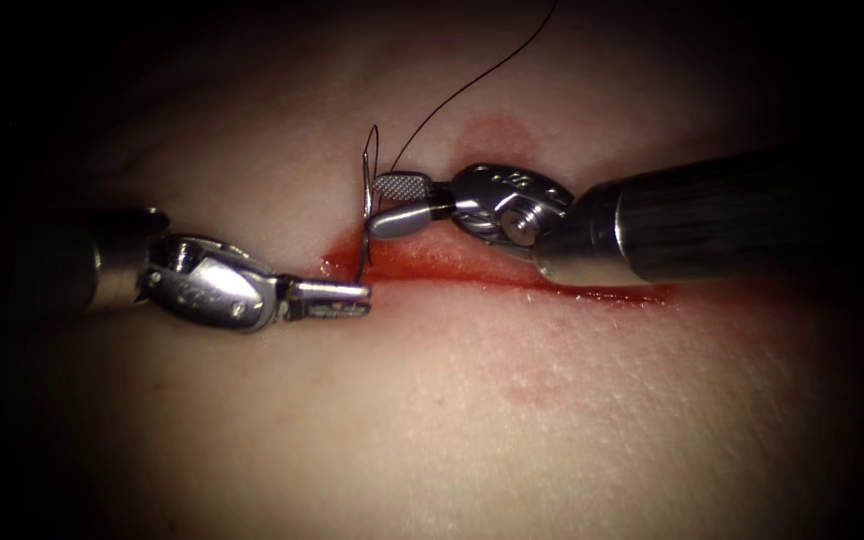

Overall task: Wound Closure
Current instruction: Pass the needle from the left gripper to the right gripper.

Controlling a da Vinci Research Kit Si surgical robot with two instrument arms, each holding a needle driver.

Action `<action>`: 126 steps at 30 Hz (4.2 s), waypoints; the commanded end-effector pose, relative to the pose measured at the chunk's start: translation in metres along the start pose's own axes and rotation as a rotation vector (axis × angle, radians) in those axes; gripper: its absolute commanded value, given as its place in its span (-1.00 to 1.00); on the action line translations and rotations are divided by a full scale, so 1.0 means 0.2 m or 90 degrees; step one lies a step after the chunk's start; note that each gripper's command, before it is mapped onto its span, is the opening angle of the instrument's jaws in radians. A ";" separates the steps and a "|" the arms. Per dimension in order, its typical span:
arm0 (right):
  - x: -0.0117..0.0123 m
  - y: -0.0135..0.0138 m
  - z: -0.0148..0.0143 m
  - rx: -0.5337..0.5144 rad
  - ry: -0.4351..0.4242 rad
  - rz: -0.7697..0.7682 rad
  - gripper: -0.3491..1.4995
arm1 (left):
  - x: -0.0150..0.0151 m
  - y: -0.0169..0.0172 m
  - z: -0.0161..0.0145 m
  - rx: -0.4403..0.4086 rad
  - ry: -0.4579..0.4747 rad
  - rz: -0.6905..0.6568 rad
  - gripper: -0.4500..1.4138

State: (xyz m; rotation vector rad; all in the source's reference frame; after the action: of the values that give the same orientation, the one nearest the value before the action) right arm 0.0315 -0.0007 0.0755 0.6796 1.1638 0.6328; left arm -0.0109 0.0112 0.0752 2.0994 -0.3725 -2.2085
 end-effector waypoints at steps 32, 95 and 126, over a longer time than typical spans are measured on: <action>-0.001 0.001 0.013 0.012 0.000 0.013 0.76 | -0.001 0.002 0.002 -0.008 -0.001 0.011 -0.89; -0.003 0.003 0.015 0.010 0.010 0.086 -1.00 | -0.001 0.003 0.003 -0.014 -0.005 0.020 -0.89; -0.004 0.006 0.007 -0.012 0.027 0.094 -1.00 | 0.001 0.004 0.002 -0.142 -0.016 -0.120 -0.25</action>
State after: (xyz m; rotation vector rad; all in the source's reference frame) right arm 0.0320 -0.0005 0.0768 0.7388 1.1490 0.7876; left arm -0.0107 0.0106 0.0744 2.0553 0.0889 -2.2540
